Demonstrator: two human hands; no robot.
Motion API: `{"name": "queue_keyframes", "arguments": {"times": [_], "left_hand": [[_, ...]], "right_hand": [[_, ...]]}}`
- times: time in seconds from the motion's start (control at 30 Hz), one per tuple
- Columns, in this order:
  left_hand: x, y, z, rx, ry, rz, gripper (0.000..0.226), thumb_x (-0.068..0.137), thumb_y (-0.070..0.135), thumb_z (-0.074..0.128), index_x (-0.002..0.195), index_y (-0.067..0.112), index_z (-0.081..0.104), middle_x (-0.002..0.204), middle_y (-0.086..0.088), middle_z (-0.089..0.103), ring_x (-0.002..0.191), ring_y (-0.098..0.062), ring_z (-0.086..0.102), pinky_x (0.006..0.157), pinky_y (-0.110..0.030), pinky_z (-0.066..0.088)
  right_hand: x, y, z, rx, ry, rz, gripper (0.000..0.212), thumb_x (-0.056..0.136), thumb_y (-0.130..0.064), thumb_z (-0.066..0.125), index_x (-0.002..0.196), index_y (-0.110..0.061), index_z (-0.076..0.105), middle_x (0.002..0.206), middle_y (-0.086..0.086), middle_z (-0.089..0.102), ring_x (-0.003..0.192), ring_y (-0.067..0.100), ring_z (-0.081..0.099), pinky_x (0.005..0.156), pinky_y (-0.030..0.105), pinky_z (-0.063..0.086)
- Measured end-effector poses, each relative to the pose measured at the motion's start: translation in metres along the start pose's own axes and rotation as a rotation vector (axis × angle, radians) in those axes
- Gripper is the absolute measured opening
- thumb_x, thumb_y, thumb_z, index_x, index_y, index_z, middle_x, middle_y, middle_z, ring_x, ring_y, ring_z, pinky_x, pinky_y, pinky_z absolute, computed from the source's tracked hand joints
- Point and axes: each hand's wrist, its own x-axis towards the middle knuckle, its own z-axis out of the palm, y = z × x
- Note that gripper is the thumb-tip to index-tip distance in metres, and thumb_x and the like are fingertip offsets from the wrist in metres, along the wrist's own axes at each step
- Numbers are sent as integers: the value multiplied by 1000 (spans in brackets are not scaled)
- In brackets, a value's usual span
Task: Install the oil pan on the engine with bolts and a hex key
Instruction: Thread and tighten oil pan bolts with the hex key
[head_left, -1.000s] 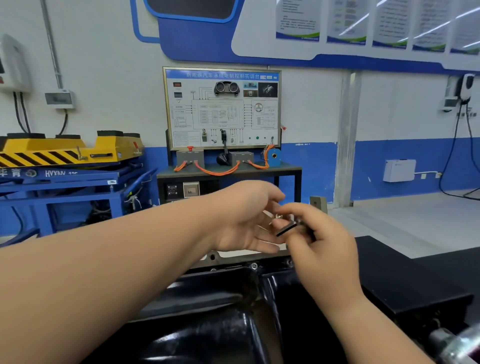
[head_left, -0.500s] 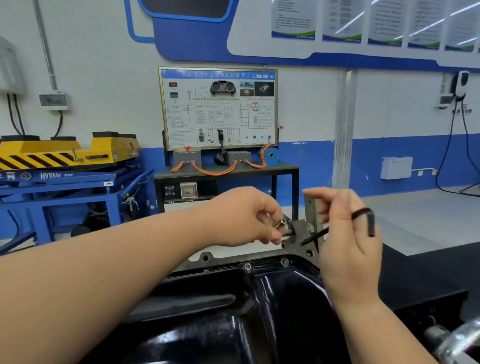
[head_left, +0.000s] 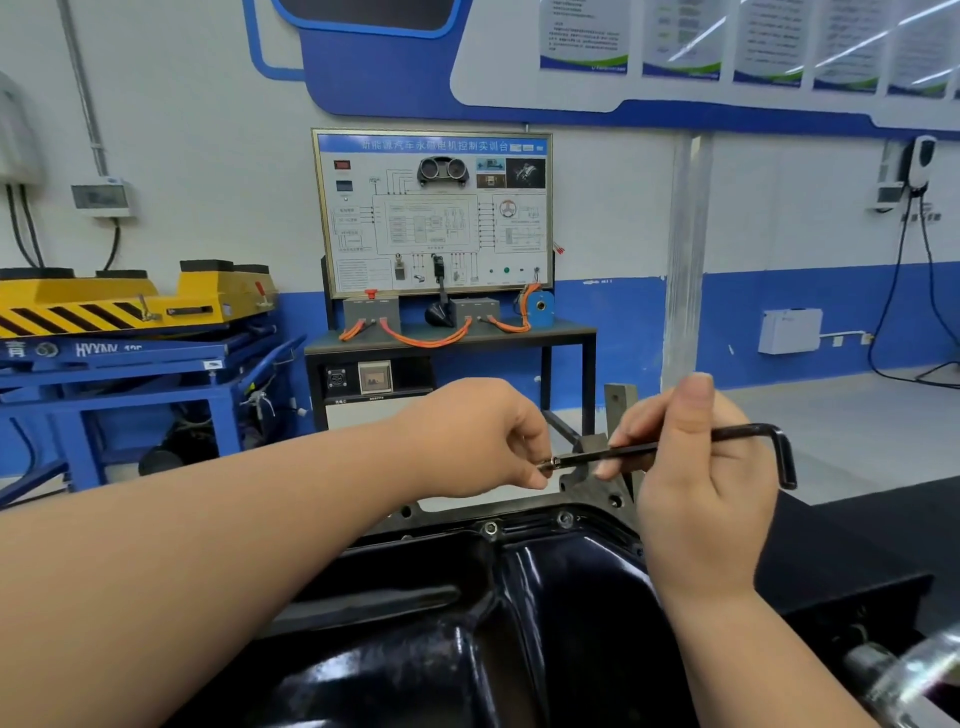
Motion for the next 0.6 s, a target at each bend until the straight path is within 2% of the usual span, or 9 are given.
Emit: {"name": "queue_keyframes", "arguments": {"times": [0.1,0.17,0.23,0.33,0.43,0.53,0.6], "left_hand": [[0,0,1,29,5,19,5,79,28,72,81,27,67,78,13,65,77,-5,61,78,-24,49],[1,-1,2,45,16,31,6,79,30,72,80,26,67,72,14,62,73,-3,59,73,-21,47],[2,-2,3,49,36,42,9,78,33,72,80,24,69,65,16,58,64,1,53,63,-16,42],[5,-1,7,85,58,61,14,78,35,71,79,21,70,57,16,51,58,2,47,55,-13,33],[10,1,12,117,63,70,14,80,33,71,80,19,68,56,15,46,55,0,44,52,-13,29],[17,4,15,159,47,99,17,79,28,72,73,20,58,57,13,46,55,-1,43,54,-15,31],[21,6,17,192,29,109,20,77,27,73,73,15,58,58,10,46,56,-4,42,55,-18,32]], "right_hand": [[1,2,0,-61,-26,1,44,92,-49,36,59,-24,52,61,5,59,43,17,59,49,38,48],[1,2,0,-95,-45,1,43,92,-49,36,60,-25,52,63,3,62,45,16,61,49,40,50],[1,1,0,-104,-77,13,42,91,-49,37,63,-23,53,65,1,64,45,14,61,48,35,50],[3,1,-2,-125,-154,19,40,91,-49,42,69,-17,54,67,-2,66,48,11,61,48,21,49],[7,0,-5,-153,-238,56,32,92,-50,47,78,-21,50,70,-3,68,53,11,63,53,19,50],[10,2,-10,-213,-313,92,22,88,-43,48,85,-21,46,74,-5,69,57,8,64,57,18,51],[8,5,-14,-269,-348,100,15,86,-38,48,88,-24,44,74,-6,68,58,6,63,56,16,50]]}}
